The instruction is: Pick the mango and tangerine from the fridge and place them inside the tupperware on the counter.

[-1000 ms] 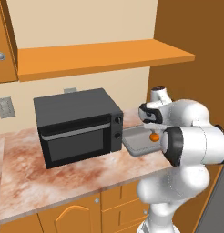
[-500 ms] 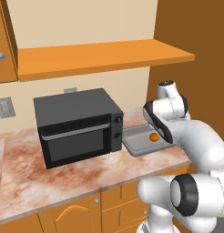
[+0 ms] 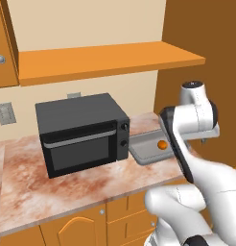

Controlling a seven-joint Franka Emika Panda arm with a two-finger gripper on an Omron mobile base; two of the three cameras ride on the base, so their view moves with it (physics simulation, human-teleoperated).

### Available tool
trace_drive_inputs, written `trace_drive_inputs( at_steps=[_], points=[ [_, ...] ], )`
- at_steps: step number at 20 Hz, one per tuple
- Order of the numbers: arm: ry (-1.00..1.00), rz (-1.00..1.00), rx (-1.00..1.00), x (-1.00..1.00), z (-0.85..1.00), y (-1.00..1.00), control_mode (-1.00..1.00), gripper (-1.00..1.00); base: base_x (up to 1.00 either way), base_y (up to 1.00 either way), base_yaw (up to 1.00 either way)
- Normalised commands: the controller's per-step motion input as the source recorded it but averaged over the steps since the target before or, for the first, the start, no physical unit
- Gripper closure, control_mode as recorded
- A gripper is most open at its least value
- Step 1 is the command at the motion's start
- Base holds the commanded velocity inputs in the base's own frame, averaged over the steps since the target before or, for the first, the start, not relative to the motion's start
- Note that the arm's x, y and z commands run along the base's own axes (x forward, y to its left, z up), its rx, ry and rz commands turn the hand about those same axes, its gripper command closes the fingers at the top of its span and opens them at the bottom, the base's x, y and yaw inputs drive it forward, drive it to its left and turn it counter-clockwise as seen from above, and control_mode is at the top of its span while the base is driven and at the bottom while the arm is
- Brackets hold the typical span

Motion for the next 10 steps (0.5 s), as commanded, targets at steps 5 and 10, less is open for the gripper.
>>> trace_drive_inputs(
  at_steps=[5, 10],
  points=[
    [0.01, 0.48, 0.0, -0.86, 0.4, 0.33, -1.0, -1.0, 0.0, 0.0, 0.0],
    [0.0, 0.55, 0.01, -0.84, 0.26, 0.33, -1.0, -1.0, 0.0, 0.0, 0.0]
  ],
)
